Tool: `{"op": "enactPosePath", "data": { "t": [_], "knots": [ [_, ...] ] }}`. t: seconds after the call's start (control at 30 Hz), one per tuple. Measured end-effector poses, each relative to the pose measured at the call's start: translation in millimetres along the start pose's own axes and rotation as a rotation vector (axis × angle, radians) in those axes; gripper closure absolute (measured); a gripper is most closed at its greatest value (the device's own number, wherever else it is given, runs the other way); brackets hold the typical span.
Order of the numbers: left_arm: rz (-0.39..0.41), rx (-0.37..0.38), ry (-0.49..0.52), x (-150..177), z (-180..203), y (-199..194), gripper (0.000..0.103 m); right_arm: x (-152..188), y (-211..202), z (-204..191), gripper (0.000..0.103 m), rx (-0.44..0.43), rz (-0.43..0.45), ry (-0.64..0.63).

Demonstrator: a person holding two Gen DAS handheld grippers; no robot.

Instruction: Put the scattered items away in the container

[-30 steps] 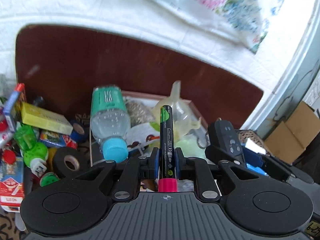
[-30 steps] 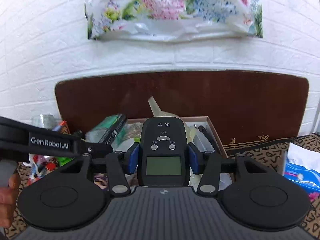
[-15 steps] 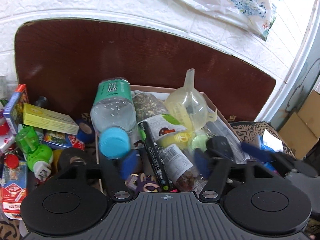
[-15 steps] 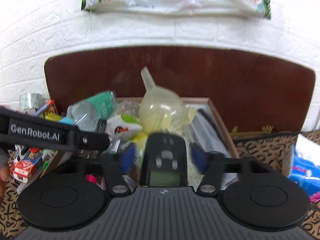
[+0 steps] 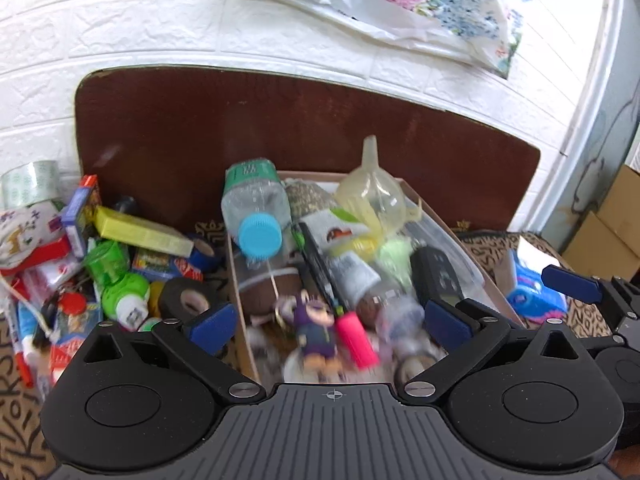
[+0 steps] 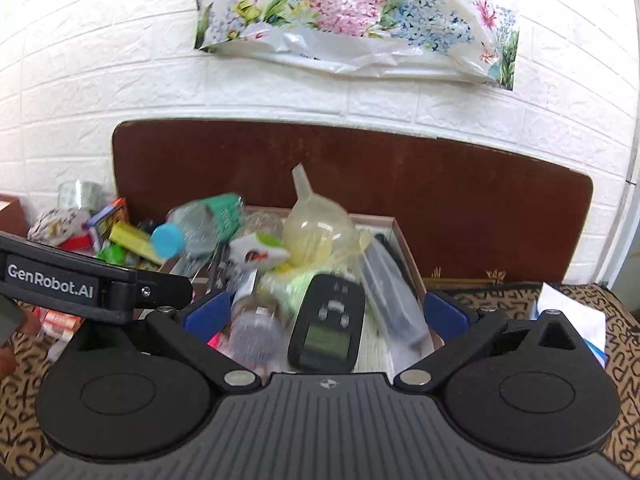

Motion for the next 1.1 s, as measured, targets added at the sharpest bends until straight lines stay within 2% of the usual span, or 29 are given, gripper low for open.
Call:
{"op": "enactPosePath", "data": {
  "t": [0.37,0.57,0.83,1.1],
  "knots": [
    [0.042,-0.029,0.063,39,3,-63,0.0,27,-60,-23,0.001,0.037,-0.029,0.0],
    [0.069,-0.045,0.101,60,0,-94,0.0,41,-89,-41,0.0,0.03,-0.041,-0.005],
    [0.023,-0.06,0.092,86,-9,-111,0.0,59,-109,-64,0.0,0.016,-0.065,-0.037],
    [0.037,-0.058,0.111,94,-7,-126,0.0,64,-118,-73,0.0,0.016,-0.066,-0.034]
  ]
}}
Point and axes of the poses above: each gripper's, at about its wrist camera, not at the fingertips, and y roughly the way its jaws point, z to its right, x to its underside, the point moved 5 cm from there along y, roughly the way its jaws point, and after that the axes turned 11 degrees about -x, right-handed, at the moved point
